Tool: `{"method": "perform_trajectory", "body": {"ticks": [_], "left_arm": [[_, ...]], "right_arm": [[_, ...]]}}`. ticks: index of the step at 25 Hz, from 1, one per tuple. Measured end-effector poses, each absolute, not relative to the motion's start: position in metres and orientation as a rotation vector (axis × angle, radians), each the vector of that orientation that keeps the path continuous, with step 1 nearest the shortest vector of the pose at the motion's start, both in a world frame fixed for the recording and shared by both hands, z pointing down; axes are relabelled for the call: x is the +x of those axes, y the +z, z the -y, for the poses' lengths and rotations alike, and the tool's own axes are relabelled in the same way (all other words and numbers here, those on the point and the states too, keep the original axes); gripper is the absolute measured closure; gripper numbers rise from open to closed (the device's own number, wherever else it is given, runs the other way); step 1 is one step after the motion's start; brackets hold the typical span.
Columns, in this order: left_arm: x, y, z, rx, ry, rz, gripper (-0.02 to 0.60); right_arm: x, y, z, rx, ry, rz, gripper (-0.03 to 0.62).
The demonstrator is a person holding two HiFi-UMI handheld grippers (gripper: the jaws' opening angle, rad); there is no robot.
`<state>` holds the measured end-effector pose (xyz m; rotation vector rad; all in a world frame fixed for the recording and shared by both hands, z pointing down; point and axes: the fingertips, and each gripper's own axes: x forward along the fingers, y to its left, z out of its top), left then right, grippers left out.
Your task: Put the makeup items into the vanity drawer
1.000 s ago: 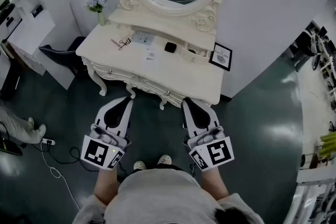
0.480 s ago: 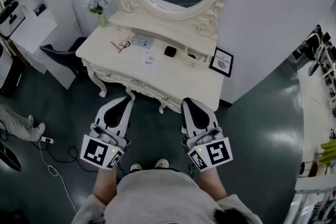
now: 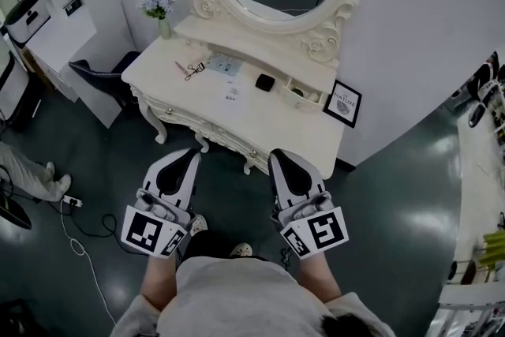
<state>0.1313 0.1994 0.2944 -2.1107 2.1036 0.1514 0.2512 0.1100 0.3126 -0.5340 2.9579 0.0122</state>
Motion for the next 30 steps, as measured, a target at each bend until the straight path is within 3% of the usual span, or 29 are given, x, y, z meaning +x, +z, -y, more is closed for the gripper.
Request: {"method": "perform_trajectory", "body": {"ticks": [9,30], "left_arm": [[0.092,0.291,-0.172,-2.116,0.135,-2.074,0.568],[-0.071,0.285,-0.117,-2.204,0.143,-1.973,0.568]], "right_arm": [[0.211,0.311,-0.084,-0.545,0.022,-2.952,0.569],[0.057,0.310,-0.036,-0.681,-0.001,-2.920,0.571]]}}
